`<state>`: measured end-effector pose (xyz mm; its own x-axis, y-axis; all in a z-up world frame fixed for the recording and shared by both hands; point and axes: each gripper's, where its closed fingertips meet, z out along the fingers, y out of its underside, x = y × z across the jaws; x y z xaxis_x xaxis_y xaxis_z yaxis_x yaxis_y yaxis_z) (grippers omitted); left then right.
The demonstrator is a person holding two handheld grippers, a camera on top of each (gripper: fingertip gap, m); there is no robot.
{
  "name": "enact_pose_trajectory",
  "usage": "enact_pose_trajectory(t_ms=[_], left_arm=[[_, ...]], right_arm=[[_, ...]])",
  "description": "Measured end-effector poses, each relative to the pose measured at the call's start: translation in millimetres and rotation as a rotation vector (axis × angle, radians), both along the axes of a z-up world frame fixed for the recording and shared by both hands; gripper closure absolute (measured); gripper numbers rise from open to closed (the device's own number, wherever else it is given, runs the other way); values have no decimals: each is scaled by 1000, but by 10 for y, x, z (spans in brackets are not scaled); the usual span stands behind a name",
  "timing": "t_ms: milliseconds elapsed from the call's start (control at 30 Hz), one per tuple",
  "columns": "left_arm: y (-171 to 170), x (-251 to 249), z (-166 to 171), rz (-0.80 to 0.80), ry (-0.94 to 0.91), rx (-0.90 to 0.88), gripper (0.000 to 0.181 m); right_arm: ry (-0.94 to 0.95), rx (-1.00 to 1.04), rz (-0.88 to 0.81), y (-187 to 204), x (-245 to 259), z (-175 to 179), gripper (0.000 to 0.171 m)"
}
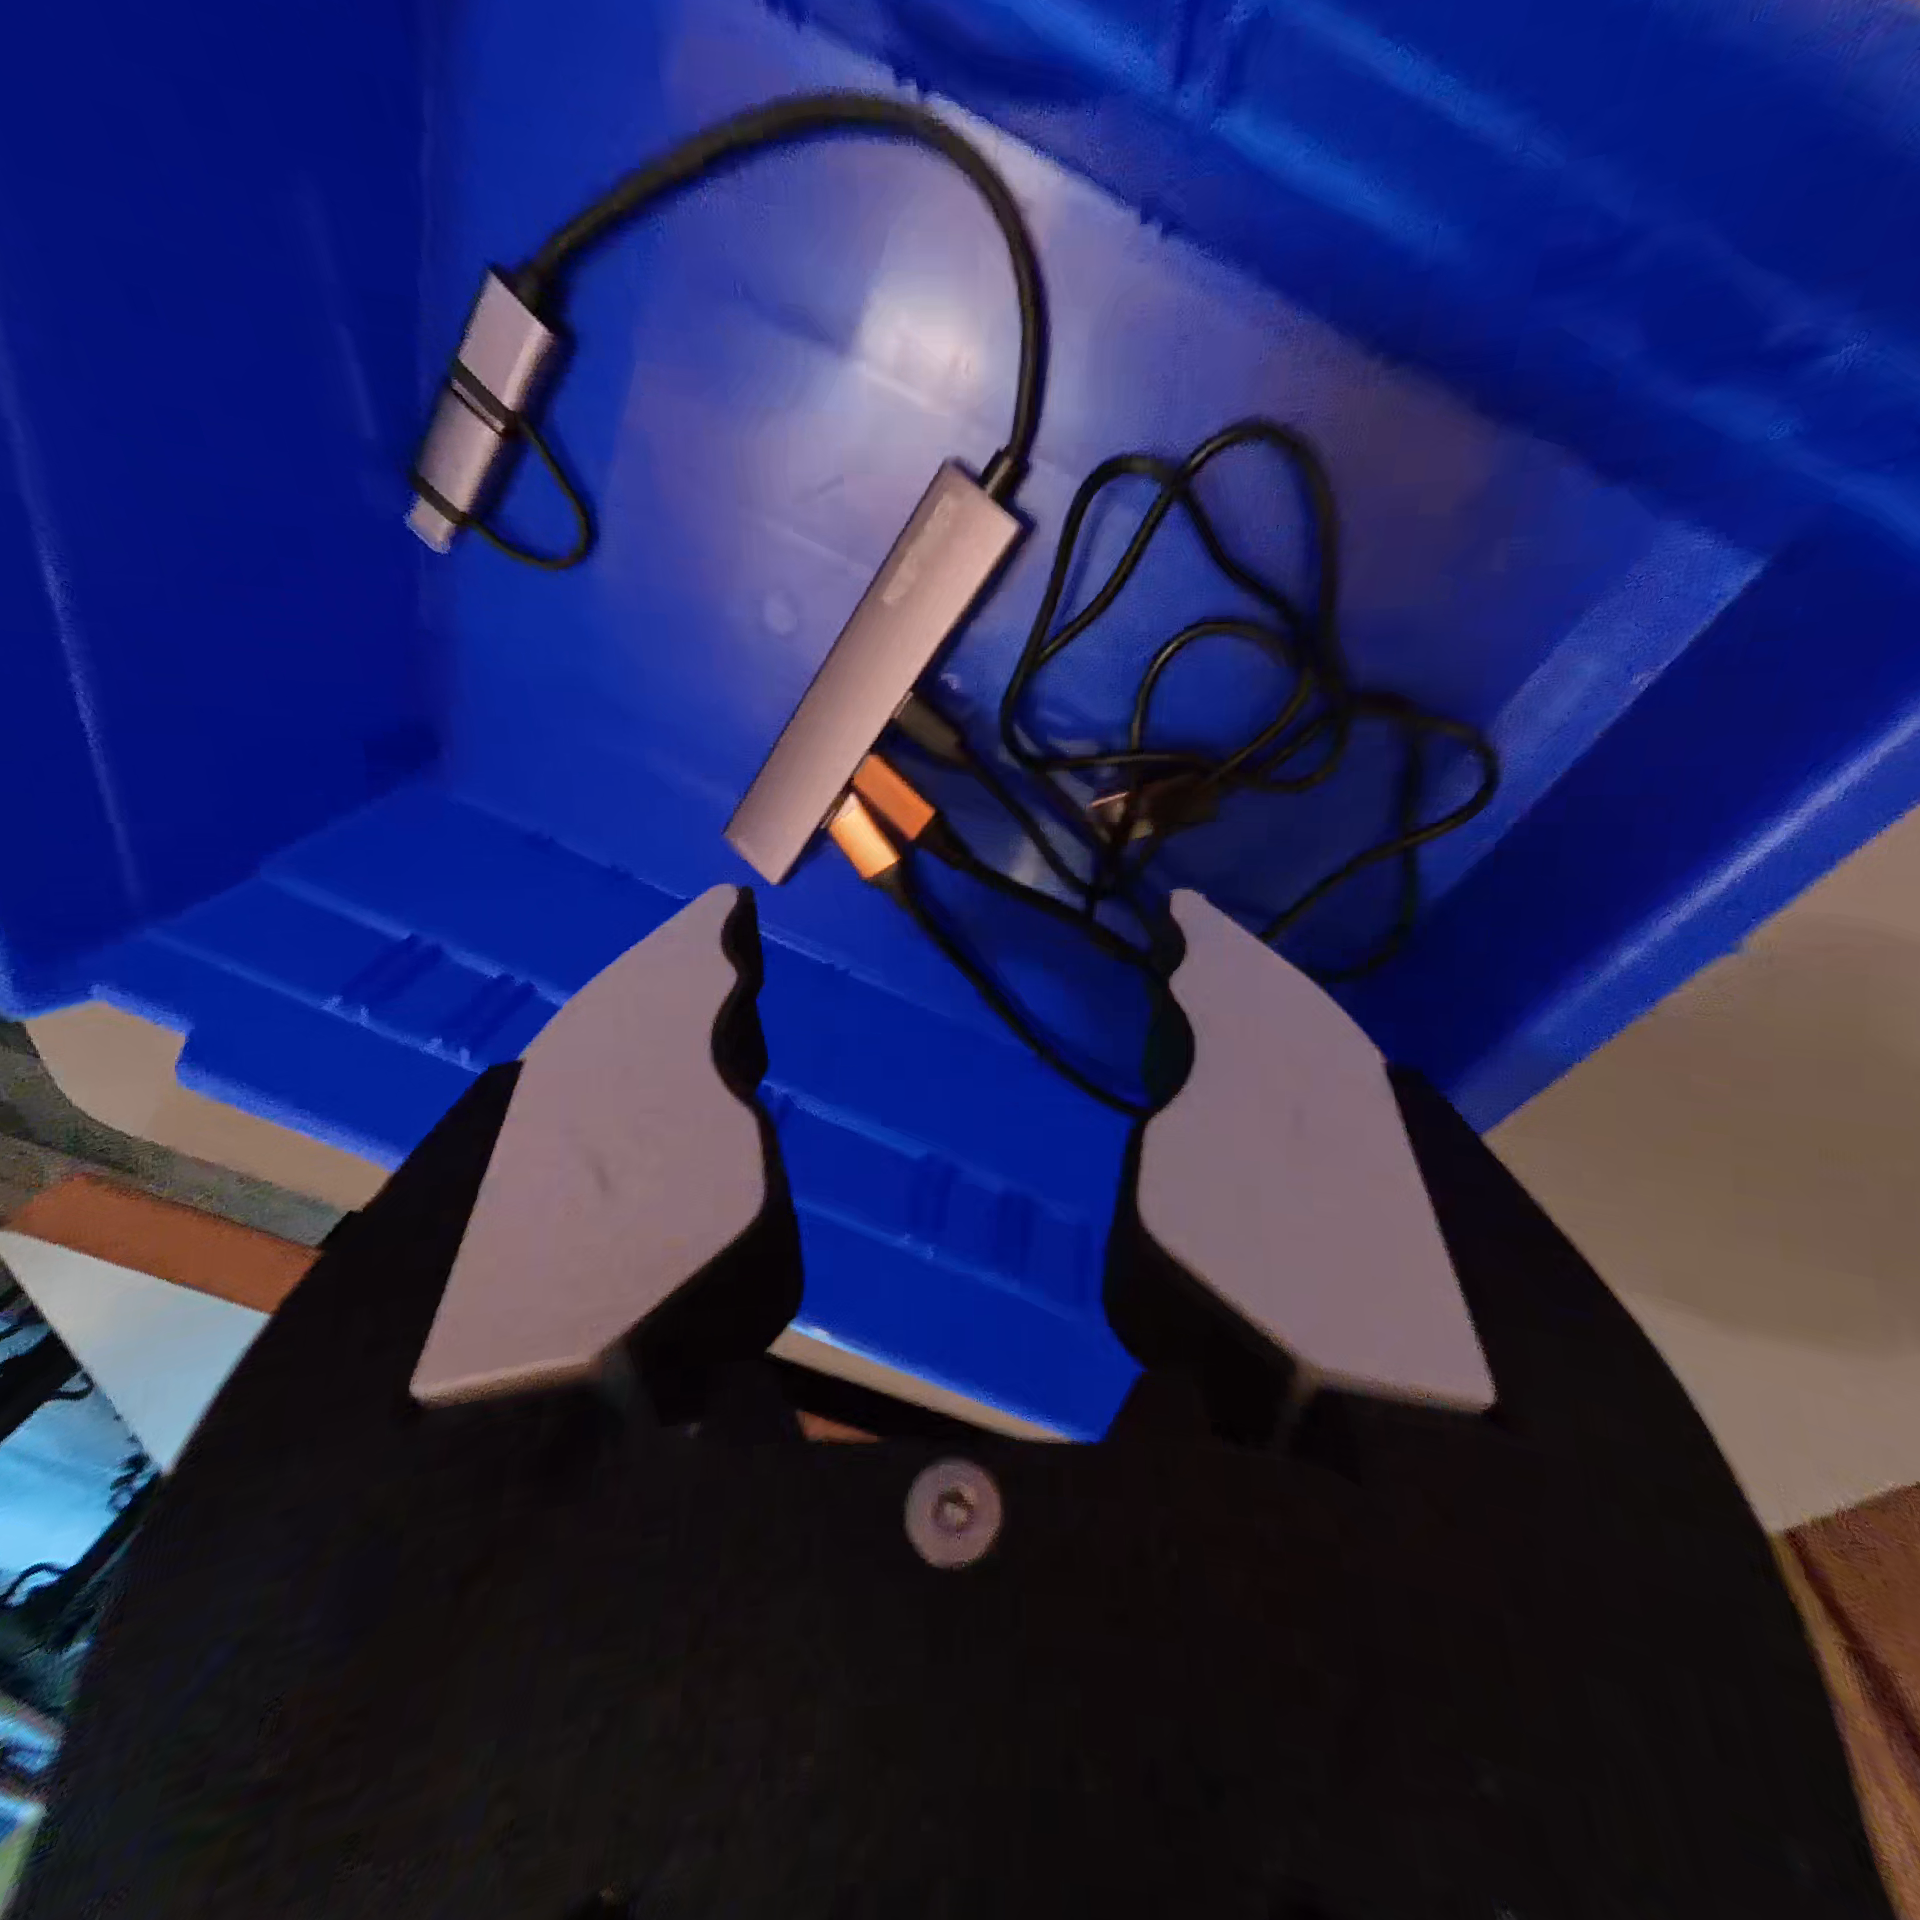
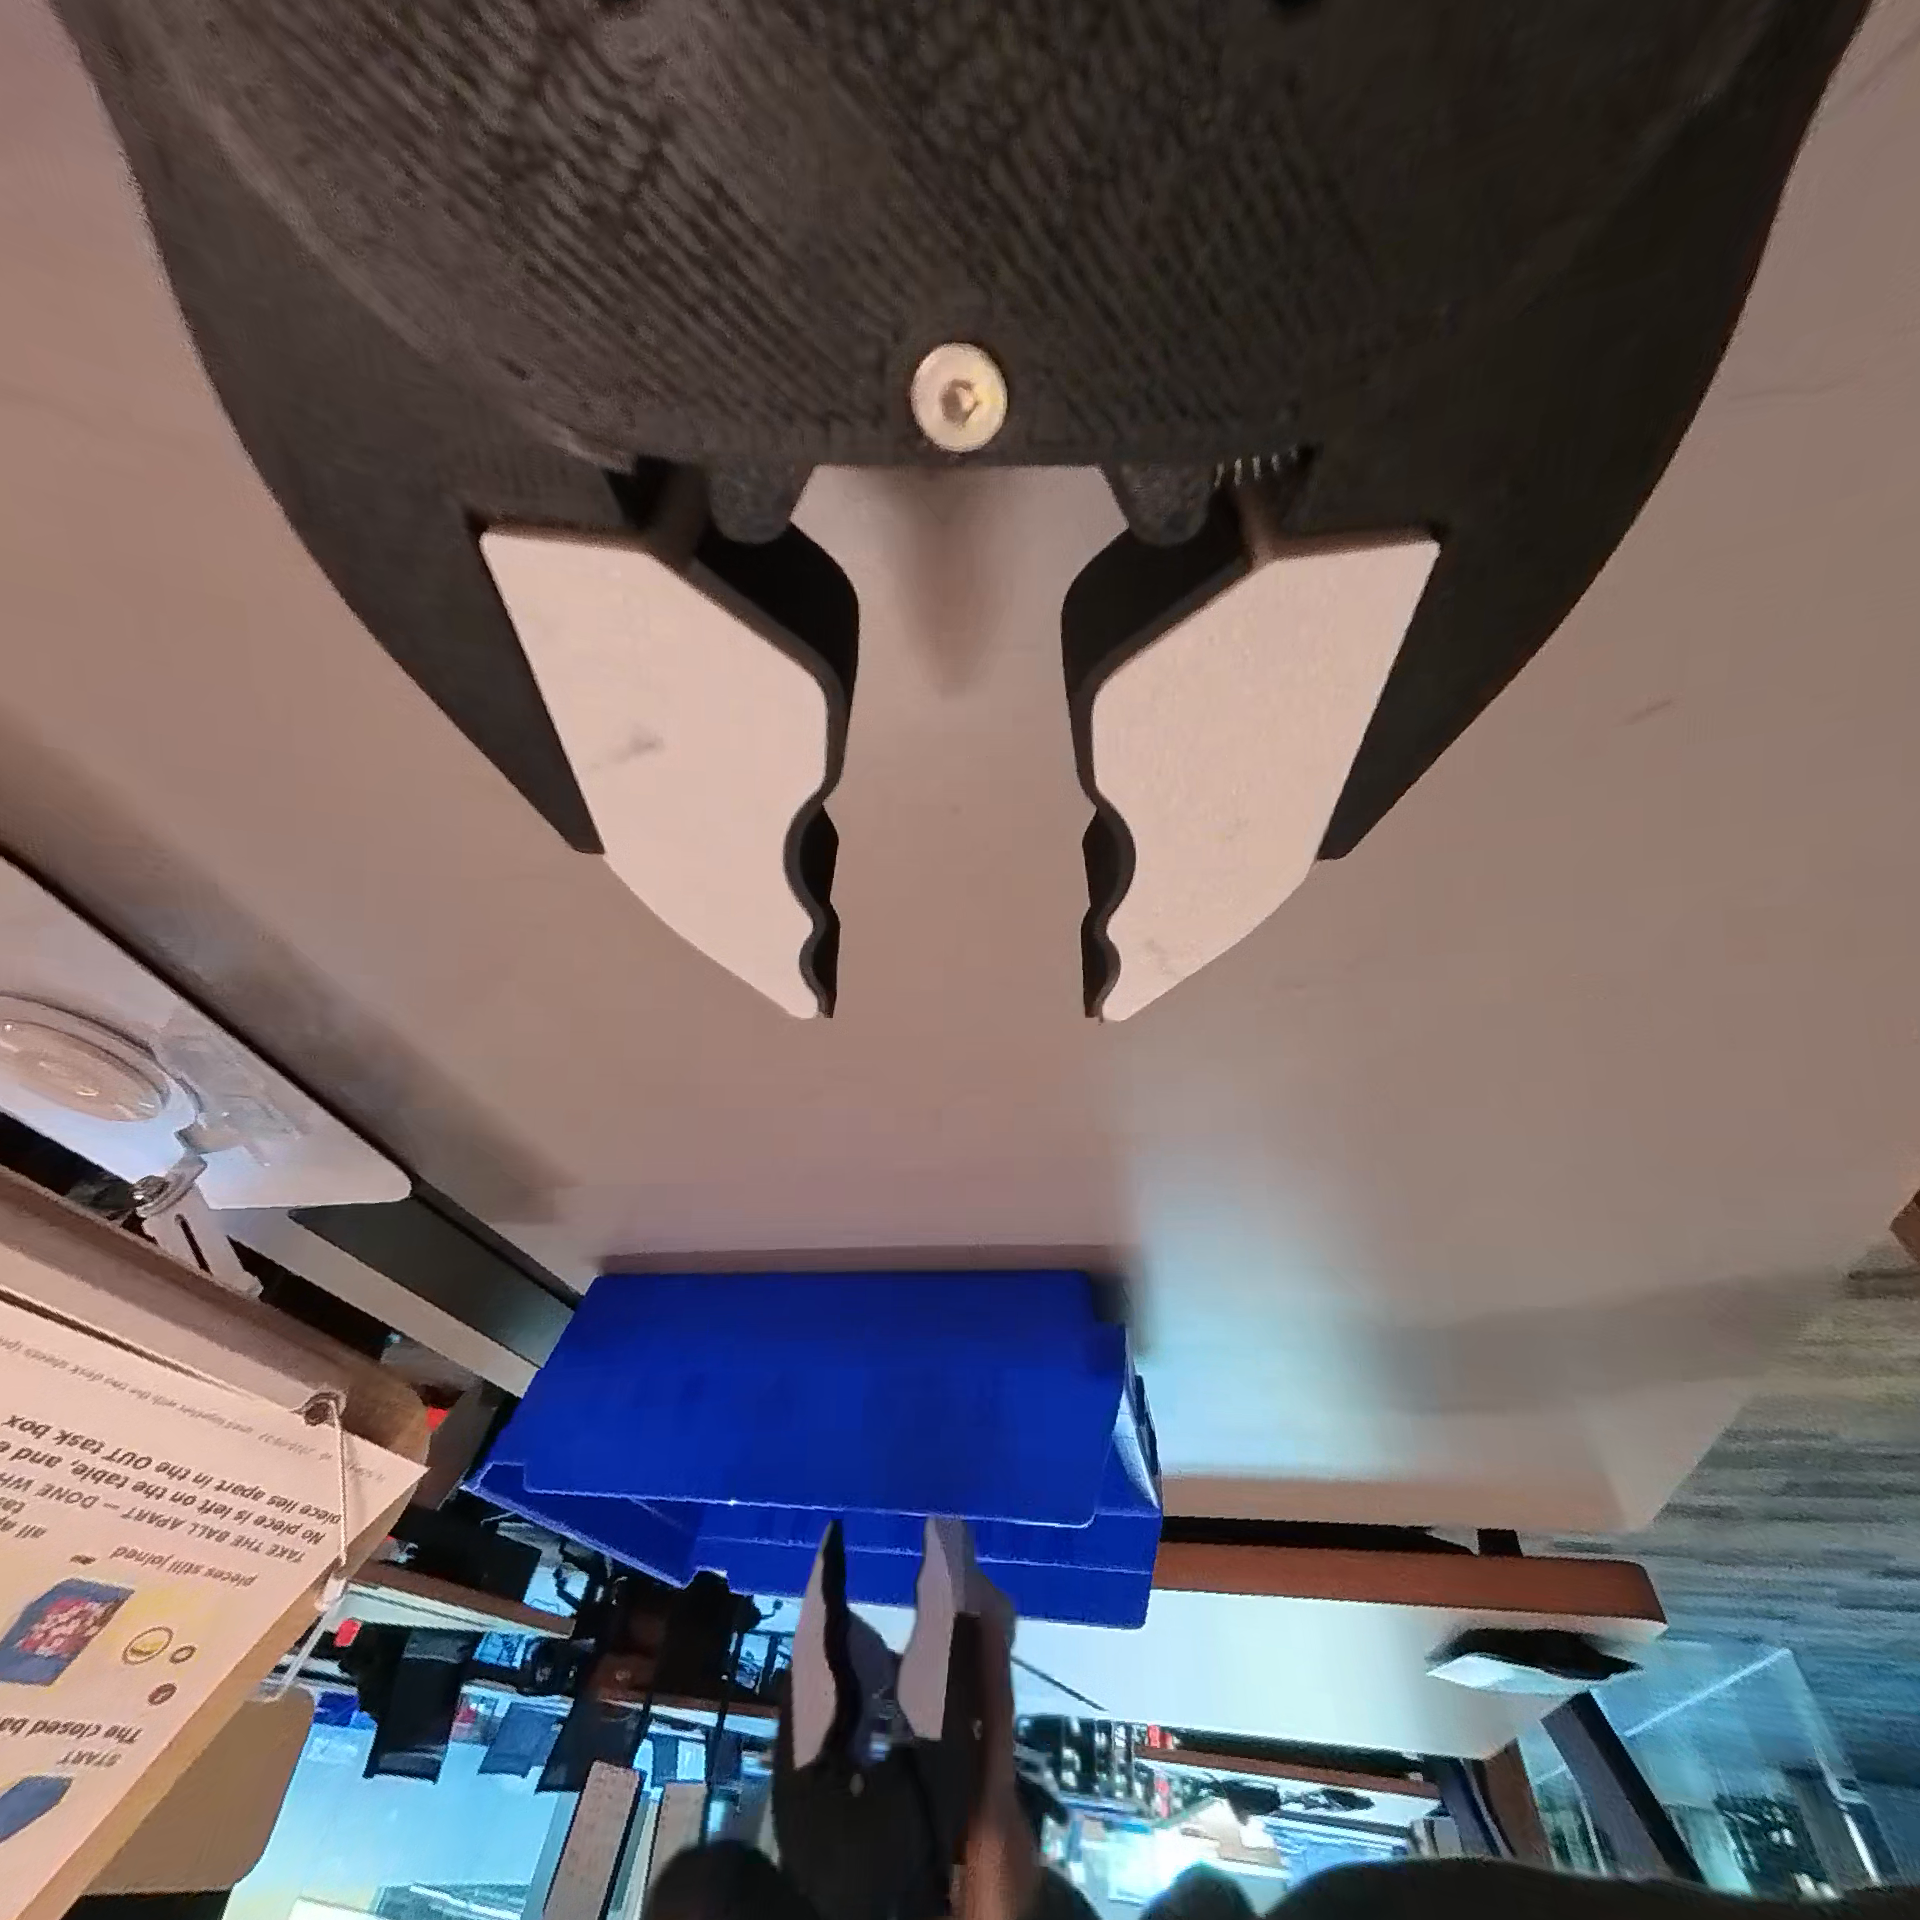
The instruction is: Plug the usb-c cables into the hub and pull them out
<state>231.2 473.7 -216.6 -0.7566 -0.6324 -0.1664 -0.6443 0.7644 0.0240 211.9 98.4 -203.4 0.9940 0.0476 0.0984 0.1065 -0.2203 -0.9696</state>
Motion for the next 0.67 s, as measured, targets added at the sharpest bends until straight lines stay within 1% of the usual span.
enact_pose_trajectory(t_ms=[33, 100, 167, 200, 267, 400, 533, 567, 600, 633, 667], left_arm=[[63, 29, -42, -17, 35, 22, 112], [209, 101, -103, -62, 89, 83, 117], [365, 196, -170, -123, 118, 166, 117], [403, 226, -219, -147, 139, 183, 119], [417, 272, -349, -183, 181, 175, 118], [429, 311, -582, -223, 262, 142, 123], [409, 273, -644, -232, 347, 74, 133], [407, 270, -646, -240, 356, 70, 134], [412, 273, -646, -252, 358, 74, 138], [425, 278, -651, -269, 356, 86, 154], [431, 276, -664, -275, 358, 94, 155]], right_arm=[[3, -4, 4, 2, -3, -4, 126], [2, -11, 12, 6, -15, -14, 127], [-10, -22, 29, 11, -46, -31, 128], [-21, -27, 39, 13, -66, -39, 128], [-46, -41, 56, 19, -107, -62, 128], [-84, -90, 93, 41, -183, -139, 129], [-115, -127, 116, 55, -231, -198, 129], [-123, -134, 120, 58, -241, -212, 129], [-129, -142, 123, 60, -250, -224, 129], [-135, -150, 127, 64, -258, -237, 129], [-140, -157, 130, 66, -264, -249, 129]])
